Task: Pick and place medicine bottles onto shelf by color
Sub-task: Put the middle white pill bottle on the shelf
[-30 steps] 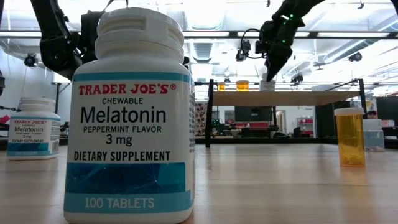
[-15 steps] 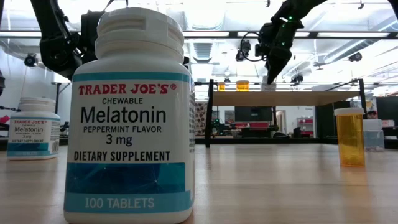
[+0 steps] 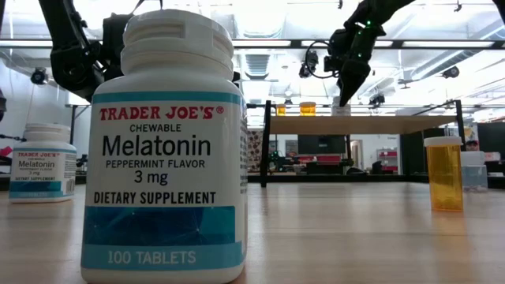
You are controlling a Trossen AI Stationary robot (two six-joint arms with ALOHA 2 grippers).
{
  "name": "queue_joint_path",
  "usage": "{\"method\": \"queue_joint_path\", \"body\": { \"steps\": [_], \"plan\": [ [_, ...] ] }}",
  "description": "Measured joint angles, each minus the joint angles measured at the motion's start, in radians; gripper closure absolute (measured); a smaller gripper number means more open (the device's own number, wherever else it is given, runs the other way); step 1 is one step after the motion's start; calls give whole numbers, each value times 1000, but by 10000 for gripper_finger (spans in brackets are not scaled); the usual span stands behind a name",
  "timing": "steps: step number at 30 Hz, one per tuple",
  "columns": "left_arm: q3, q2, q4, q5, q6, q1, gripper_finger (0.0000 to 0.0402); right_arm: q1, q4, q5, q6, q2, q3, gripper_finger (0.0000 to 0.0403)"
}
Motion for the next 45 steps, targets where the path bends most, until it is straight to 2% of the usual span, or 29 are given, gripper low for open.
{"method": "queue_joint_path", "body": {
  "steps": [15,23,34,45],
  "plan": [
    [0,0,0,0,0,0,159,29,-1,-28,-8,-15,-1,207],
    [0,0,0,0,0,0,159,29,1,16,-5,-15,-10,207],
    [0,0,0,0,0,0,159,29,9,19,5,-15,-10,206],
    [0,0,0,0,0,0,159,29,10,19,21,-15,-10,157]
  ]
}}
